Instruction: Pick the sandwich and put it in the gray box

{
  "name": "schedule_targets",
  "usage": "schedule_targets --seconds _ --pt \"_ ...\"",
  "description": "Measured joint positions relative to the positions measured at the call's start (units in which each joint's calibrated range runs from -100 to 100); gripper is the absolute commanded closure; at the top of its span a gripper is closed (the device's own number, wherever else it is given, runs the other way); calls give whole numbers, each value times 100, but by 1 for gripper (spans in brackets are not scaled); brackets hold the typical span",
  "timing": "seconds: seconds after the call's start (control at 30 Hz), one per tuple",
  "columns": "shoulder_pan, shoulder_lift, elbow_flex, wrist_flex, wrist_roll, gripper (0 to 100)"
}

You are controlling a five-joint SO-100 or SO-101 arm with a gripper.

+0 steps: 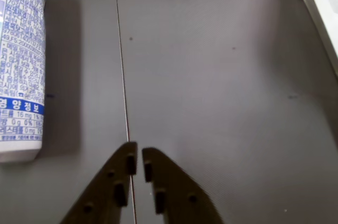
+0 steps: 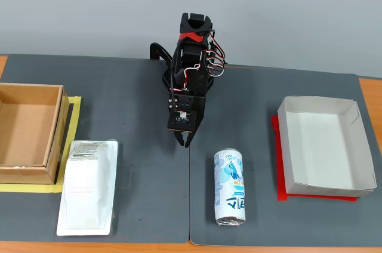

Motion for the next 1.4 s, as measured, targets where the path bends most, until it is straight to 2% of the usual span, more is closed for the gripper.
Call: schedule_targets --seconds 0.83,1.17,1.4 --pt "0 68 -404 0 20 98" --pt "0 2099 -1859 0 24 98" --pt "125 2863 -2676 0 49 98"
